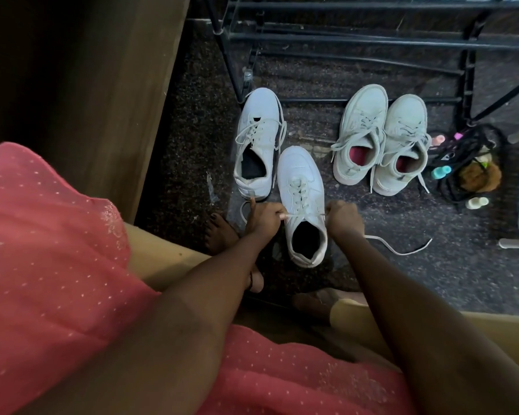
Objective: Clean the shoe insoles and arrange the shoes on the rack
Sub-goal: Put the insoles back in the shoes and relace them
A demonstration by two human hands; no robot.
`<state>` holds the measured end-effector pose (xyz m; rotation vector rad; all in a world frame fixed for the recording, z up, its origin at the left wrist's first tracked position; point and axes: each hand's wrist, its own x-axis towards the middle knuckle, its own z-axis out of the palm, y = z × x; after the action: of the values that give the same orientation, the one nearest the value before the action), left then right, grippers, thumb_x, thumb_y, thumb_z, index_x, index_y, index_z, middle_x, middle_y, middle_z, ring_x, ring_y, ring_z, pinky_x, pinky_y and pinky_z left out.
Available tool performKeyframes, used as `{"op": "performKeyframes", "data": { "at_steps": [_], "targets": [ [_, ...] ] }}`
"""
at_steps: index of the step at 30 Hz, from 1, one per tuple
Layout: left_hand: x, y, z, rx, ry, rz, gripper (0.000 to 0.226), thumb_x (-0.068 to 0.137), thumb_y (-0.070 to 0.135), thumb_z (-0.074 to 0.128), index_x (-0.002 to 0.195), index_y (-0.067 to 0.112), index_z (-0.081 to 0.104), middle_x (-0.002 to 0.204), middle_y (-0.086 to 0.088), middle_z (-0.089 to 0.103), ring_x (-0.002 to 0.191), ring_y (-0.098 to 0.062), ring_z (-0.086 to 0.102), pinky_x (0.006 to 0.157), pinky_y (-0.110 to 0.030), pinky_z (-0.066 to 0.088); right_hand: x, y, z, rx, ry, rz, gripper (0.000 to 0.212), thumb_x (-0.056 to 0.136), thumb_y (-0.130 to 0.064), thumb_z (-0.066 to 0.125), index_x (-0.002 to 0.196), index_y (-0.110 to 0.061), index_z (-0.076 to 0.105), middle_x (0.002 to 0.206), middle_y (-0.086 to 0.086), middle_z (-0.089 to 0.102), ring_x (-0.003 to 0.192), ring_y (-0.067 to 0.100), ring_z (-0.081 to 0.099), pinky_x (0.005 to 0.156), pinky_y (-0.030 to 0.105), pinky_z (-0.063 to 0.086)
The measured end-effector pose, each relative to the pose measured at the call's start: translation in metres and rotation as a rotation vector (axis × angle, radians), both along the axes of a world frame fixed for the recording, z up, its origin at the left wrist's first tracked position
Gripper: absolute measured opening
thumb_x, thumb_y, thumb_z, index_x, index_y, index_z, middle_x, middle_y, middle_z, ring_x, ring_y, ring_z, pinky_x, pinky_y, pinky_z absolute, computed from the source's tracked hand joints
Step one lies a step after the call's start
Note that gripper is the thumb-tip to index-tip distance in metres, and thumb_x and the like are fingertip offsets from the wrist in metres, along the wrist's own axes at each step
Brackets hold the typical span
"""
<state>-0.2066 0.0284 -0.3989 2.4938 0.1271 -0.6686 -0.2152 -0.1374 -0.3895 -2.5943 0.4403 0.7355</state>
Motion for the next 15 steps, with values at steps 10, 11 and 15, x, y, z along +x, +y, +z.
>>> {"op": "performKeyframes", "data": {
  "at_steps": [10, 11, 15],
  "targets": [
    [0.005, 0.003, 0.010, 0.006, 0.210, -0.198, 0.021, 0.096, 0.015, 0.049, 0.101, 0.002, 0.064, 0.102, -0.014, 0.063, 0.097, -0.023, 0.056, 0.078, -0.029, 0.035, 0.007, -0.037, 0.027, 0.141, 0.258, 0.209, 0.020, 0.092, -0.006, 0.051, 0.102, -0.003, 0.067, 0.090, 0.012, 0.066, 0.084, 0.025, 0.062, 0.068, 0.026, 0.045],
    [0.006, 0.003, 0.013, -0.060, 0.199, -0.128, 0.020, 0.096, 0.016, 0.050, 0.096, 0.002, 0.064, 0.094, -0.012, 0.061, 0.089, -0.020, 0.054, 0.071, -0.028, 0.034, 0.009, -0.043, 0.030, 0.266, 0.292, 0.156, 0.019, 0.092, -0.001, 0.049, 0.097, 0.000, 0.067, 0.078, 0.010, 0.065, 0.071, 0.021, 0.061, 0.060, 0.023, 0.045],
    [0.009, -0.010, 0.030, -0.407, 0.200, 0.272, 0.026, 0.098, 0.019, 0.049, 0.097, -0.002, 0.063, 0.080, -0.003, 0.057, 0.072, -0.015, 0.051, 0.063, -0.026, 0.037, 0.013, -0.050, 0.045, 0.852, 0.247, -0.221, 0.022, 0.092, 0.008, 0.048, 0.074, -0.001, 0.059, 0.064, 0.012, 0.051, 0.054, 0.014, 0.046, 0.049, 0.018, 0.038]
  ]
}}
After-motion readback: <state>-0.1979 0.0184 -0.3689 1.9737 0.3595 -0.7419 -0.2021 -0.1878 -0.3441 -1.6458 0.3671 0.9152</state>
